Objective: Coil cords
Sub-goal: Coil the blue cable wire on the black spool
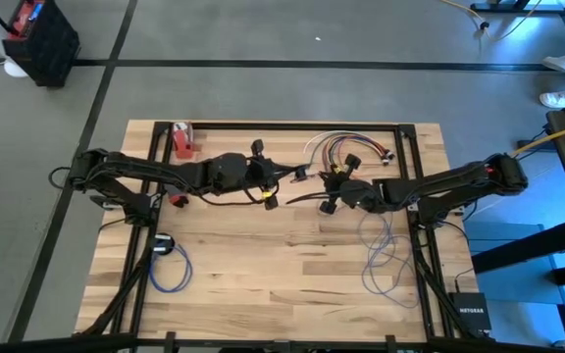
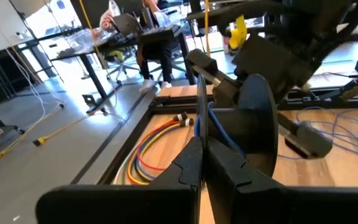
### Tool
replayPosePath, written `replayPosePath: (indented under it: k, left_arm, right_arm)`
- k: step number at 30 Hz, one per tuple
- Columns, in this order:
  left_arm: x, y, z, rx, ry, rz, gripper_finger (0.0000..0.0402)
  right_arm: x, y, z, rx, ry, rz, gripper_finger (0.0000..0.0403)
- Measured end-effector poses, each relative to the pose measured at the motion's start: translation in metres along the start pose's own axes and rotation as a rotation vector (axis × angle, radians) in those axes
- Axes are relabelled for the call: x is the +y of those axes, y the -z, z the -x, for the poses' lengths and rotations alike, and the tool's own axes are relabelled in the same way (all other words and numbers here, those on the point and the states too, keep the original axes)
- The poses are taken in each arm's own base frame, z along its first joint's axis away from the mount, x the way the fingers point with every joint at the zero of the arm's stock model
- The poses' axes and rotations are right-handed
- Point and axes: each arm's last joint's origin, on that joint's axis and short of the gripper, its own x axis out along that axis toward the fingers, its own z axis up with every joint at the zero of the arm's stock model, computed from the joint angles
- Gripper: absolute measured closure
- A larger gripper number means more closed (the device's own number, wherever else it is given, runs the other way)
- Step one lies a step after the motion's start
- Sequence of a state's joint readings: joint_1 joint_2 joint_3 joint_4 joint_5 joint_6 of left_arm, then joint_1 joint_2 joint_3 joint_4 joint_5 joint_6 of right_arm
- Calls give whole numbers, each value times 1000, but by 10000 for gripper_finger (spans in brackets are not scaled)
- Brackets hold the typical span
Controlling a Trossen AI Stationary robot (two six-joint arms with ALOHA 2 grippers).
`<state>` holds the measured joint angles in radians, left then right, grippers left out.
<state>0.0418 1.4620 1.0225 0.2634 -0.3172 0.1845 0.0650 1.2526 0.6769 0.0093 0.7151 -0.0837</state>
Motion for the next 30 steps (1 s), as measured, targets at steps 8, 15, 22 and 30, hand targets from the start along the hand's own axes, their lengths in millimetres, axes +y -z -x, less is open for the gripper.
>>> replayPosePath:
  k: [8, 15, 22, 30]
  left_arm:
    - [-1, 5, 0, 50, 10, -34, 396]
    - [-1, 8, 1, 84, 18, -77, 396]
    - [2, 12, 0, 119, 14, -118, 396]
    - [6, 17, -6, 134, -49, -122, 396]
  right_arm:
    - [-15, -2, 16, -3, 1, -3, 391]
    - [-25, -10, 27, -71, 21, -37, 391]
    - [-35, -22, 41, -194, -62, -126, 391]
    - [-29, -40, 43, -380, -328, -261, 391]
